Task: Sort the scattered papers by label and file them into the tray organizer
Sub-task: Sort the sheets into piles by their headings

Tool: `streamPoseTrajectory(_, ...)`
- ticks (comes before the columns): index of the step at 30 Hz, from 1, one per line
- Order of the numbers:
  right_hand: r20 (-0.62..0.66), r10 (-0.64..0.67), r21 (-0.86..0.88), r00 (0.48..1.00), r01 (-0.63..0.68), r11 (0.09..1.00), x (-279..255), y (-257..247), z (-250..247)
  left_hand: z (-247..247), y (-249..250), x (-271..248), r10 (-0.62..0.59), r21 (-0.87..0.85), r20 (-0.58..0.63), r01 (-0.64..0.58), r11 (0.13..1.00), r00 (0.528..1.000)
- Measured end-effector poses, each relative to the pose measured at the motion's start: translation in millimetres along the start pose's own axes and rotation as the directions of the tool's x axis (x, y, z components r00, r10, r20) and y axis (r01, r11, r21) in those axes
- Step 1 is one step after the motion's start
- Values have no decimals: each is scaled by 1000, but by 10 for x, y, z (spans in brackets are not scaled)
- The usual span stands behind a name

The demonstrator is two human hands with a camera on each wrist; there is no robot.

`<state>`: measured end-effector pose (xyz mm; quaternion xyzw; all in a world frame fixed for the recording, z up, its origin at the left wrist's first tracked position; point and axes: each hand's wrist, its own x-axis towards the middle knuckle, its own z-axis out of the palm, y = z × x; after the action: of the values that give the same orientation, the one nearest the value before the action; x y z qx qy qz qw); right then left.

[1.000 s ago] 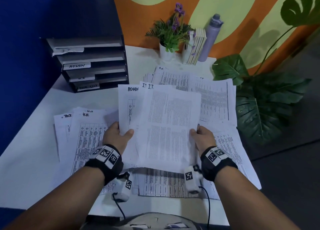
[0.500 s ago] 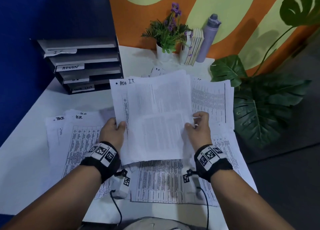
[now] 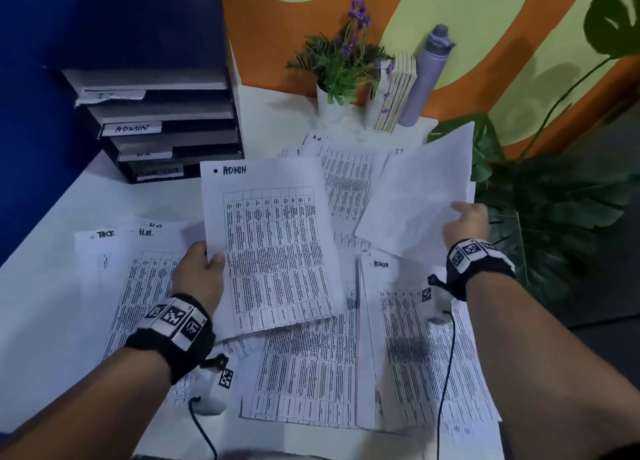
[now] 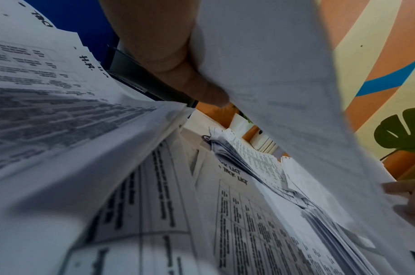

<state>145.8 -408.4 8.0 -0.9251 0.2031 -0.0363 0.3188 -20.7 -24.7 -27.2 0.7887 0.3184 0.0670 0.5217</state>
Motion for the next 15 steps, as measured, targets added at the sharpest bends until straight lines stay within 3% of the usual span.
streamPoseTrajectory(5,19,-24,-356,1000,30,934,-7,-124,60,19,6,-4,-9,-32,43,10,999,999)
streamPoseTrajectory(6,48,-55,-350,997,68,934,-79,-189,98,30,15,-13,-19,-43,59,21,999,998)
streamPoseTrajectory(7,101,-114,-270,988,137,953,-172,-258,141,45,26,-23,-21,-43,71,24,999,997)
streamPoseTrajectory(9,232,-217,111,948,196,974,-468,-385,264,73,64,-53,-9,-18,81,11,1000,997)
streamPoseTrajectory(11,404,-206,387,891,37,921,-852,-489,369,120,103,-83,9,-16,108,-7,1000,994)
streamPoseTrajectory(13,493,-162,439,855,-84,895,-1159,-529,484,168,122,-110,16,1,160,-17,1000,987)
streamPoseTrajectory(15,459,-107,428,882,-114,896,-1325,-457,557,188,113,-118,3,-49,206,7,999,978)
